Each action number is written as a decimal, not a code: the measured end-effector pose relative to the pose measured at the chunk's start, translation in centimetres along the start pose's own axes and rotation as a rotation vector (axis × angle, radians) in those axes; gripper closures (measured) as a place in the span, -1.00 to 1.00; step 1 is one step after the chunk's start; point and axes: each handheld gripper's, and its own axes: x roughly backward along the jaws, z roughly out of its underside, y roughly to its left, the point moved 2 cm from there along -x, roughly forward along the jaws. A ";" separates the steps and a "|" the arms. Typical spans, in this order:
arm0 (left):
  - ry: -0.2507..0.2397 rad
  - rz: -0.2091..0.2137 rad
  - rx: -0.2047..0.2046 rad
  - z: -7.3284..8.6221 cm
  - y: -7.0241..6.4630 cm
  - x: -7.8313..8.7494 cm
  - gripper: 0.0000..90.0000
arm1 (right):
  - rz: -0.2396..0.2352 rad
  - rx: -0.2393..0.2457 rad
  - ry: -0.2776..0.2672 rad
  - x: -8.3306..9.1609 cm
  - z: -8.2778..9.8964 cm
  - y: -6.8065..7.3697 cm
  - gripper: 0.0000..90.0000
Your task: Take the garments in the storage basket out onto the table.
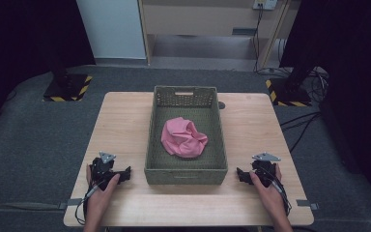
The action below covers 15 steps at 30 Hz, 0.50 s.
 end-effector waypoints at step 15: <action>0.001 0.001 0.000 0.0 0.0 0.0 -1.00 | -0.008 0.003 0.000 0.0 0.0 -0.1 -0.95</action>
